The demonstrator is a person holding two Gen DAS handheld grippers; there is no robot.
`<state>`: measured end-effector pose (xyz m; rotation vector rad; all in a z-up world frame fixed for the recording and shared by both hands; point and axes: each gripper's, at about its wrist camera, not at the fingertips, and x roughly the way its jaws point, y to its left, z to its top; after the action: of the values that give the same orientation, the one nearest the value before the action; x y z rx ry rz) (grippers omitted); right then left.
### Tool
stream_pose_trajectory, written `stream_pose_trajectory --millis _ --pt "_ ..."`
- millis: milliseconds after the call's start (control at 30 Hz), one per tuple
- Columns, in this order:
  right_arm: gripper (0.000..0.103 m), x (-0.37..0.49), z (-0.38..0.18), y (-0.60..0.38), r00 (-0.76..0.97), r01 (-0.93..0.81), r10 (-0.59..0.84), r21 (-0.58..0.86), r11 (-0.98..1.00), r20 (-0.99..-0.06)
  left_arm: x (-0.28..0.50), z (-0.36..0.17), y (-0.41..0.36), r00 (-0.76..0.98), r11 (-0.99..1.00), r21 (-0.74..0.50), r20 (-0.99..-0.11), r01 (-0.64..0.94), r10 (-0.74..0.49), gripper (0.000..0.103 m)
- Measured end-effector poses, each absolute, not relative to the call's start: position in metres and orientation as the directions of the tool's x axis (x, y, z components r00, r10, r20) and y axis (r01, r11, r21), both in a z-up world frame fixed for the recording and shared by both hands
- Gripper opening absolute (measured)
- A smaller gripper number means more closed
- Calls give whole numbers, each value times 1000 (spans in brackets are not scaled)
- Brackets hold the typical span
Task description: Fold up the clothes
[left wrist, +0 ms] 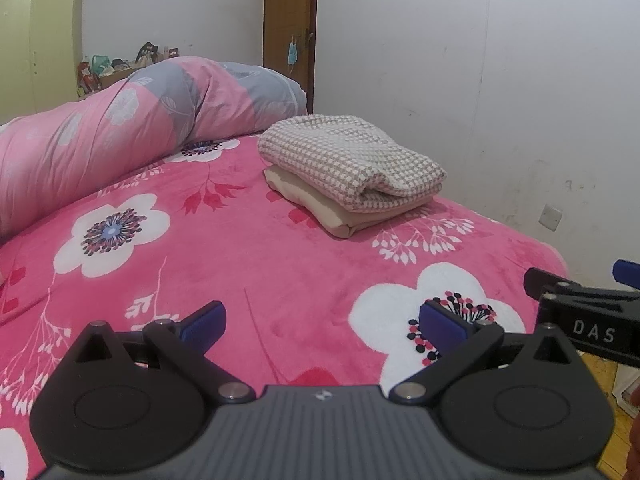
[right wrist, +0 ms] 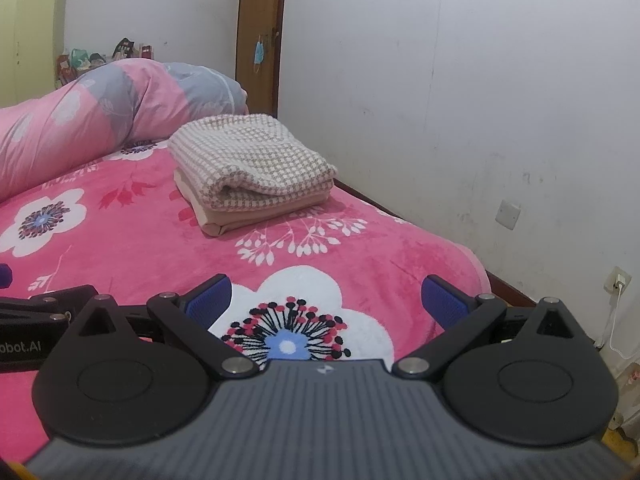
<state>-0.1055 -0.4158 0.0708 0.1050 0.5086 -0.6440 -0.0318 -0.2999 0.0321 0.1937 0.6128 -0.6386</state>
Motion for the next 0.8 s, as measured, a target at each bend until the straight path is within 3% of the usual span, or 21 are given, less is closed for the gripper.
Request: stream_pose_trajectory --millis 800 --pt "102 -105 74 -410 685 594 -550 -72 801 -477 -31 35 -297 641 800 -24 -584 599 -498 103"
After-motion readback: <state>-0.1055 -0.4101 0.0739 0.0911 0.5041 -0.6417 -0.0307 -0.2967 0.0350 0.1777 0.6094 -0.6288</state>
